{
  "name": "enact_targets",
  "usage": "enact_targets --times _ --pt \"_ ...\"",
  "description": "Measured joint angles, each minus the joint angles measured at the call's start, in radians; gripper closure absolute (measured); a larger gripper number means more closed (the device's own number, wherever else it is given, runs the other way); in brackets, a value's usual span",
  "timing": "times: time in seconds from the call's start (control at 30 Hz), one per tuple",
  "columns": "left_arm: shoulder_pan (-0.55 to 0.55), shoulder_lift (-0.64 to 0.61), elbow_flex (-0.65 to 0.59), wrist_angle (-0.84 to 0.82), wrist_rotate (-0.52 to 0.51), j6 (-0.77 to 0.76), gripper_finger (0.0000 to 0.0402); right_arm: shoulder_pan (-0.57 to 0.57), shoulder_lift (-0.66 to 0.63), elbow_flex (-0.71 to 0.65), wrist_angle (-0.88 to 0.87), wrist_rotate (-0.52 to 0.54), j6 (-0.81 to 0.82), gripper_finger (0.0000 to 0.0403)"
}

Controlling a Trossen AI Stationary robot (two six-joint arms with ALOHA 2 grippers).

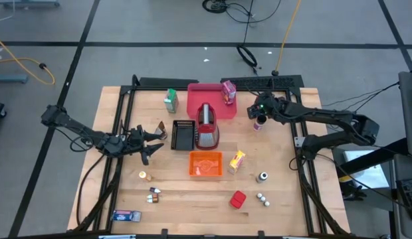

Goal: Pick & Place Kitchen Items
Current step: Put the red cereal box into the pink bin

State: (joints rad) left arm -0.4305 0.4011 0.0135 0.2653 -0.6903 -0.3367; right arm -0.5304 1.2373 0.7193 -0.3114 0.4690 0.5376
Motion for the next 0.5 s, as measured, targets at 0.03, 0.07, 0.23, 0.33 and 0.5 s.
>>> enact_targets --times 0.03,0.07,0.23,0.33,0.5 --pt "0.0 0.0 0.0 0.0 0.0 0.0 0.0192 0.0 0.002 0.0 0.0 0.0 0.001 0.0113" --pt "0.0 0.0 0.0 0.0 0.0 0.0 0.0192 0.0 0.003 0.0 0.001 0.0 0.003 0.0118" --pt "0.0 0.0 0.0 0.0 0.0 0.0 0.0192 0.0 0.003 0.0 0.0 0.003 0.011 0.0166" --pt "0.0 0.0 0.0 0.0 0.0 0.0 0.0192 0.0 0.003 0.0 0.0 0.005 0.003 0.0202" --pt "0.0 0.0 0.0 0.0 0.0 0.0 0.0192 0.0 0.003 0.0 0.008 0.005 -0.017 0.0253"
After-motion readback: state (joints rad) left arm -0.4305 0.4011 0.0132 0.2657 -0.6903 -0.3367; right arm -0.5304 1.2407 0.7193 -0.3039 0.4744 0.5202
